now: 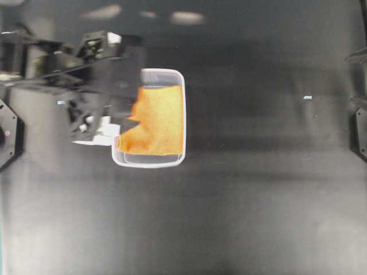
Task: Place the orange towel into the container with the left arm.
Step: 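Lower the towel into the container and open the left gripper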
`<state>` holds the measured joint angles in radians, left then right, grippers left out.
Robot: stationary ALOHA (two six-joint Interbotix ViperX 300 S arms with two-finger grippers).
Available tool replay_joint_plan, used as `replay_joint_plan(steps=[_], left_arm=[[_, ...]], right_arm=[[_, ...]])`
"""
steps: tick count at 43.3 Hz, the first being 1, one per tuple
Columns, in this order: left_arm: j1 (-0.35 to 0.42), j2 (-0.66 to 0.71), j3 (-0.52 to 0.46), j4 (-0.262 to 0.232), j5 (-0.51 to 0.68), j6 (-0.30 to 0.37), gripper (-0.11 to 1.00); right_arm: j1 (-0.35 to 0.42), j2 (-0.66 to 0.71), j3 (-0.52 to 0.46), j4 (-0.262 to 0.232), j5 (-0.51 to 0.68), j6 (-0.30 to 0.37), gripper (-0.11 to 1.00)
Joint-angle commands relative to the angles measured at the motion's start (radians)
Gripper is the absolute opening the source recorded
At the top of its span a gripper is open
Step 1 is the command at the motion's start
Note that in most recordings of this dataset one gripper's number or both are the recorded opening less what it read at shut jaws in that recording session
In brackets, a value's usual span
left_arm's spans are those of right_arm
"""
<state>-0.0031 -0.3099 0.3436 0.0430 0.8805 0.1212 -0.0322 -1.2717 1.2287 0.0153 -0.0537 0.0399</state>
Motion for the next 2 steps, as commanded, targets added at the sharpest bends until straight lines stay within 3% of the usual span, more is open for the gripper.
replay_joint_plan(steps=[1, 2], left_arm=[[-0.002, -0.067, 0.029, 0.003, -0.023, -0.006, 0.83], [-0.002, -0.077, 0.04, 0.003, -0.031, -0.006, 0.83]], right_arm=[[0.003, 0.015, -0.006, 0.003, 0.006, 0.002, 0.77], [0.003, 0.014, -0.006, 0.003, 0.008, 0.002, 0.77]])
